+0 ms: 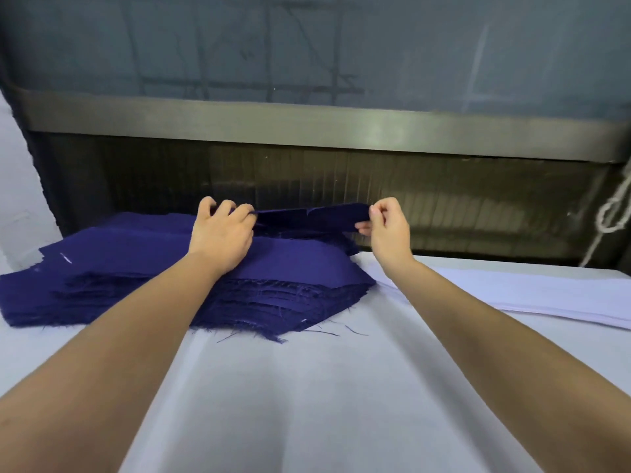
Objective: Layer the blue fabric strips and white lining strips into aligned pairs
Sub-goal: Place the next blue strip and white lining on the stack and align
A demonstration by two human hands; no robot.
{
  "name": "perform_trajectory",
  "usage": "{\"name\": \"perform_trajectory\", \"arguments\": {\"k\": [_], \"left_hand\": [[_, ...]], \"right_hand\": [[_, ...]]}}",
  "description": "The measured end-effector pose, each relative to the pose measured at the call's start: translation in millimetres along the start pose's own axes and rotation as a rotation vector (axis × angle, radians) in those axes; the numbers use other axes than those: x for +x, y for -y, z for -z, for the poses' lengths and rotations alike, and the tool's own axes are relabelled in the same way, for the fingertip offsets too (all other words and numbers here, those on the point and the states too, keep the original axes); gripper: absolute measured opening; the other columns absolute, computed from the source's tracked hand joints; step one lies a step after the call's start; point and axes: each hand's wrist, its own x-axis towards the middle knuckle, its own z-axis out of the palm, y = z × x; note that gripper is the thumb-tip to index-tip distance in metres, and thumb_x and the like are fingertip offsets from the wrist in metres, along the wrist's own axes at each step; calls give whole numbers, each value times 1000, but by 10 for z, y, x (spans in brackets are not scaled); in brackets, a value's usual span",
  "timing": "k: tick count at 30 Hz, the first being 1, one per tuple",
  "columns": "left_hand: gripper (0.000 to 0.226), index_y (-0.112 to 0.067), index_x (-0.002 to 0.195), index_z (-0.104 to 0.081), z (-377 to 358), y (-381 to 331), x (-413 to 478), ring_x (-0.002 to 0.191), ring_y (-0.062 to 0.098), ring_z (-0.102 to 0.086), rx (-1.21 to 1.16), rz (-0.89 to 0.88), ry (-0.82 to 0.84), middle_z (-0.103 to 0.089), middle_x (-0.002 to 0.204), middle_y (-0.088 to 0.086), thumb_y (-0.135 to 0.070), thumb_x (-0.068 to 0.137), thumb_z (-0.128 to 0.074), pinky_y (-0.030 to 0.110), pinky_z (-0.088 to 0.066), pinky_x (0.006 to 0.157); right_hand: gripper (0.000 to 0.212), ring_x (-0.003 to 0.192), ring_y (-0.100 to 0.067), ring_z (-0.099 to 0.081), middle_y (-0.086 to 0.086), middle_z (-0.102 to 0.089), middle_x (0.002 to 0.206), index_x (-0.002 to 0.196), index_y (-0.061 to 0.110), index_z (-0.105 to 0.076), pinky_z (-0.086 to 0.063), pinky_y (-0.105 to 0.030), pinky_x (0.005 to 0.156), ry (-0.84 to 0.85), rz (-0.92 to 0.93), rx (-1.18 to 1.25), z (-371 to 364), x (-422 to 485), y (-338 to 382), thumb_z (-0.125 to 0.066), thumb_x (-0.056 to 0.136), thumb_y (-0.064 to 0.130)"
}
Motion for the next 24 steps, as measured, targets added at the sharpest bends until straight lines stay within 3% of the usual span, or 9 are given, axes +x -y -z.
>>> {"name": "perform_trajectory", "arguments": {"k": [4,6,8,10,14,18,21,24], "left_hand": [[34,-21,129,-51,127,-67,14,120,21,-44,100,-145,25,-44,138,-2,-14,96,-43,42,-16,100],[35,-17,122,-58,188,-93,-14,112,23,-52,128,-233,-37,-53,131,1,-6,89,-53,45,-25,99],[30,-11,103,-69,268,-98,-38,92,25,-62,154,-330,-153,-65,110,4,0,75,-70,44,-35,91],[28,-13,89,-73,369,-103,-42,79,25,-64,187,-417,-222,-68,92,3,1,65,-78,43,-31,87],[18,-19,80,-73,485,-195,-50,72,22,-62,154,-545,-365,-67,80,-4,-5,68,-74,43,-27,86],[26,-21,82,-71,555,-435,-142,69,20,-60,86,-654,-430,-66,79,-4,2,69,-69,40,-30,86],[35,-21,89,-70,599,-633,-223,64,21,-57,38,-750,-416,-65,81,0,6,67,-68,39,-37,84],[52,-23,108,-69,659,-813,-255,63,23,-56,-18,-832,-389,-64,82,3,6,65,-65,34,-49,74]], "right_hand": [[13,74,-18,-63,-8,-61,89,96,17,-47,-54,-29,76,41,1,39,324,-111,-54,-45,96,4],[25,80,-16,-64,-7,-63,94,110,18,-49,-53,-24,80,96,4,46,472,-179,-74,-55,91,3],[35,83,-12,-63,-5,-63,95,114,18,-52,-52,-18,80,141,12,18,605,-252,-83,-63,85,1],[32,82,-11,-62,0,-63,92,107,15,-58,-50,-12,76,170,-2,-17,720,-316,-85,-66,82,-3],[16,72,-9,-57,4,-62,76,83,12,-64,-44,-7,64,200,-34,-110,941,-459,-146,-65,83,-4],[18,66,-5,-61,-3,-64,79,78,12,-62,-47,-12,66,235,-60,-145,1227,-642,-204,-66,81,-5],[28,63,6,-59,-1,-64,81,77,16,-61,-45,-5,67,253,-57,-259,1444,-730,-228,-61,80,-11],[25,78,-6,-63,1,-67,87,89,14,-68,-44,-5,72,233,-57,-355,1630,-797,-232,-58,83,-8]]}}
